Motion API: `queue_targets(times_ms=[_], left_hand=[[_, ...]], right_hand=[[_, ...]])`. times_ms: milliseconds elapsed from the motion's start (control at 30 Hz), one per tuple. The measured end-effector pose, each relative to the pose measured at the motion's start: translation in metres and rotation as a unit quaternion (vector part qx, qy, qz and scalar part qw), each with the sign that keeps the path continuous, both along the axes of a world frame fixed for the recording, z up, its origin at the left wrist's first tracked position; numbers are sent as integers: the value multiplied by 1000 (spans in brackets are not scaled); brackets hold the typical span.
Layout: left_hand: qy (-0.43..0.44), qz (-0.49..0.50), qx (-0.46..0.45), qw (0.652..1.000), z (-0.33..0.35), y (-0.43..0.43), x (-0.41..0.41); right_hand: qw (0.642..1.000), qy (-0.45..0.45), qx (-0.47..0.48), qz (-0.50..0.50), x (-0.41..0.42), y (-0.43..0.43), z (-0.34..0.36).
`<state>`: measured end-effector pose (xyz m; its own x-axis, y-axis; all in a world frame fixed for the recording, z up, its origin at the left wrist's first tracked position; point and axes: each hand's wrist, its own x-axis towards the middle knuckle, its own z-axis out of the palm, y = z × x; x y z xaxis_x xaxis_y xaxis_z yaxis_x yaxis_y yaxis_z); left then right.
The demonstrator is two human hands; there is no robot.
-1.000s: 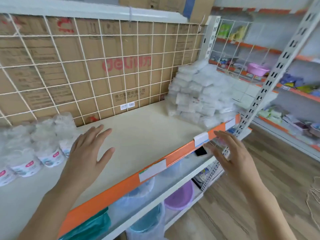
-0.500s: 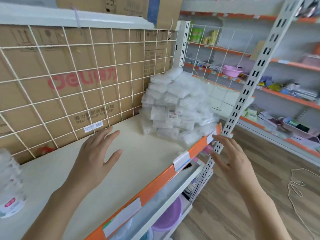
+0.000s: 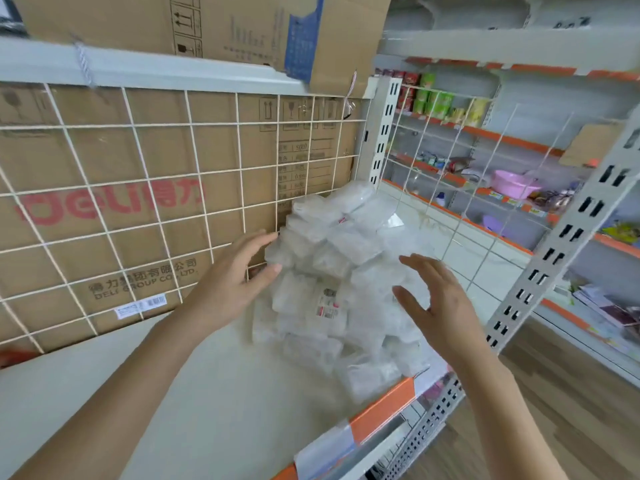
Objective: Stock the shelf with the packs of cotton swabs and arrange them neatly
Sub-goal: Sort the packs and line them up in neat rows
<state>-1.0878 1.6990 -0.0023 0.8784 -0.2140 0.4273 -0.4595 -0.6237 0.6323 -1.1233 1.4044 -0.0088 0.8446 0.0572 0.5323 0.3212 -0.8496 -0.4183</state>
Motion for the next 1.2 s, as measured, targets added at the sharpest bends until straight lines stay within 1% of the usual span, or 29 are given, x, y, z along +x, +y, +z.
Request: queue_targets(times_ms=[100,233,333,400,500,600,667,767,900,1033,1067,1200], left_hand=[[-18,-6,17,1000,11,-25,38],[-21,10,56,998,14,-50,85],[-30,17,94,995,12,-61,111],[-46,20,114,992,13,-66,121],[-72,20,146,986,11,-69,130],[-87,14,147,985,9,-71,134],[-101,10,167,981,10,-71,134],[-141,-1,213,967,14,-71,131],[-231,-21,275,933,12,-65,126],[-264,-24,302,916,13,-60,121],[-267,-18,302,915,13,-59,121],[-247,-2,246,937,17,-63,116]], right_hand=[[999,-26,-29,25,35,1,6],[993,-49,-89,67,75,11,8],[987,-63,-124,86,92,15,2],[985,-65,-131,92,98,15,-2],[984,-77,-127,101,105,14,-5],[984,-83,-112,107,109,15,-4],[985,-85,-101,112,110,16,-4],[987,-83,-75,118,109,17,-5],[990,-64,-38,123,108,18,-4],[990,-52,-16,129,106,19,-2],[990,-47,-12,130,105,18,-2],[991,-36,-9,130,103,16,-2]])
